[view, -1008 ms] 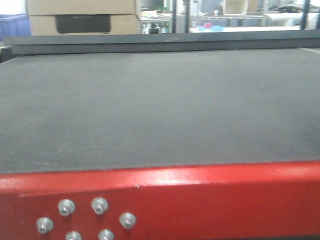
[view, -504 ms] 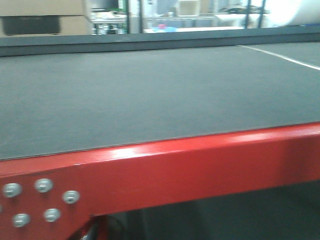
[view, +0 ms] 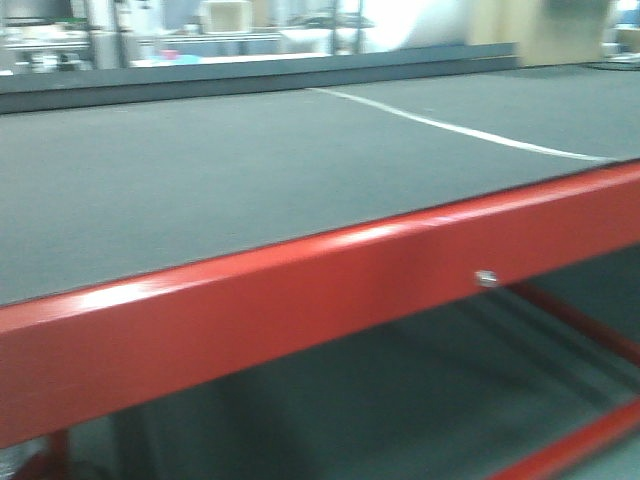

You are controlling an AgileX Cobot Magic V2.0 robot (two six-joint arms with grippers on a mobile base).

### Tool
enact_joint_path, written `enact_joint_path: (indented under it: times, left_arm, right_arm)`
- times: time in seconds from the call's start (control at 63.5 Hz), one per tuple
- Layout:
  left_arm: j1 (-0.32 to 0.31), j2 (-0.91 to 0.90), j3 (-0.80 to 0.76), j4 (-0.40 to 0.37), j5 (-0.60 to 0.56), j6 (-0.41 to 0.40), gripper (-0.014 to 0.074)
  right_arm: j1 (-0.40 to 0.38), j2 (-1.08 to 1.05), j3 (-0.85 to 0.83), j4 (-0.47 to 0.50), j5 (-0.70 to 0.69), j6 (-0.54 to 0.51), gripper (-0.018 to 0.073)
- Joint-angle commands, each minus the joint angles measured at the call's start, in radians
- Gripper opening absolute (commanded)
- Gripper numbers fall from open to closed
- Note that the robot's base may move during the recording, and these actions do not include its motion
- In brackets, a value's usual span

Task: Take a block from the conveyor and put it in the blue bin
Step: 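Drive the base away from the conveyor holding both bricks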

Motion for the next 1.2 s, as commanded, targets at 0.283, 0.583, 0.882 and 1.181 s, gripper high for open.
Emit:
enact_joint_path:
  times: [0.283,0.583,0.882,1.181]
  left_arm:
    - [0.004,-0.008,-0.001,-0.011,-0.016,0.002,-0.0111]
    - [0.004,-0.008,-0.001,-0.011,-0.016,0.002,-0.0111]
    - [0.004,-0.007,-0.001,-0.011,-0.018,0.002,-0.0111]
    - [0.004,-0.007,-0.001,-0.011,-0.021,0.002,-0.0111]
  right_arm:
    - [0.004,-0.007,0.002,-0.005,-0.021,-0.001,-0.0162]
    - [0.004,-0.007,0.002,-0.005,-0.021,-0.001,-0.0162]
    - [0.004,-0.007,0.002,-0.005,-0.021,-0.001,-0.0162]
    - [0.004,-0.007,0.002,-0.005,-0.021,-0.001,-0.0162]
